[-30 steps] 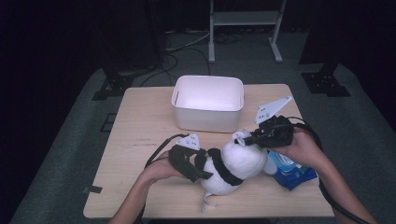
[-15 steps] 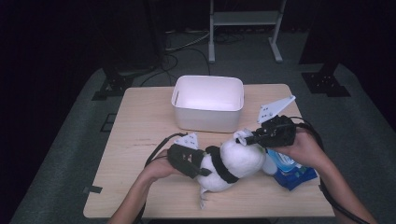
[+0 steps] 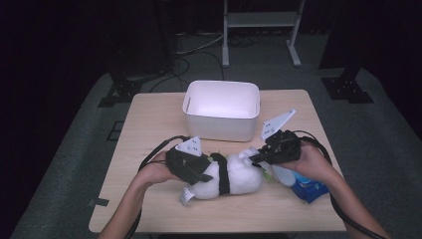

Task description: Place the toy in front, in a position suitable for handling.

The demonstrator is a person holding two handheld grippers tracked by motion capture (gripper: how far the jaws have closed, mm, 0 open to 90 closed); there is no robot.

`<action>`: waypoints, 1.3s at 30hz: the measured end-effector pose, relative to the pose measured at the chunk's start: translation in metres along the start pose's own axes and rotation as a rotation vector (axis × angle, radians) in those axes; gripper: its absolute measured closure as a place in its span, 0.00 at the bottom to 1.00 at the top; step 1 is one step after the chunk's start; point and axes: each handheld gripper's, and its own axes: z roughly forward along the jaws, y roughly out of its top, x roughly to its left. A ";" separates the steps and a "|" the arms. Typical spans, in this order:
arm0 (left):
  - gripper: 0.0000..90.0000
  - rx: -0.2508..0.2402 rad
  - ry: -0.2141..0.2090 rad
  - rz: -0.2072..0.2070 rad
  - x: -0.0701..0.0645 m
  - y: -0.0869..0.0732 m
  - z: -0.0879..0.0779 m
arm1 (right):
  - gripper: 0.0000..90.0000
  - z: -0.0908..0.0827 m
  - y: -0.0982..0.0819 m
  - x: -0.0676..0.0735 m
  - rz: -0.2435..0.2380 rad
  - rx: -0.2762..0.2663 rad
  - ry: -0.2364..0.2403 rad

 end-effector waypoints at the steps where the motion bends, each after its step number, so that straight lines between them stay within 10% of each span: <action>1: 0.35 0.000 0.000 0.000 0.000 0.000 0.000 | 0.91 0.000 0.000 0.000 0.000 0.000 0.000; 14: 0.32 0.007 -0.021 0.001 0.002 0.011 0.010 | 0.91 0.058 0.026 0.011 -0.081 0.043 0.059; 26: 0.22 -0.096 -0.005 -0.019 0.001 0.006 -0.004 | 0.92 0.058 0.017 0.008 -0.058 0.072 0.042; 39: 0.21 -0.101 0.018 -0.084 0.006 -0.015 -0.018 | 0.92 0.047 0.000 -0.003 0.006 0.044 0.020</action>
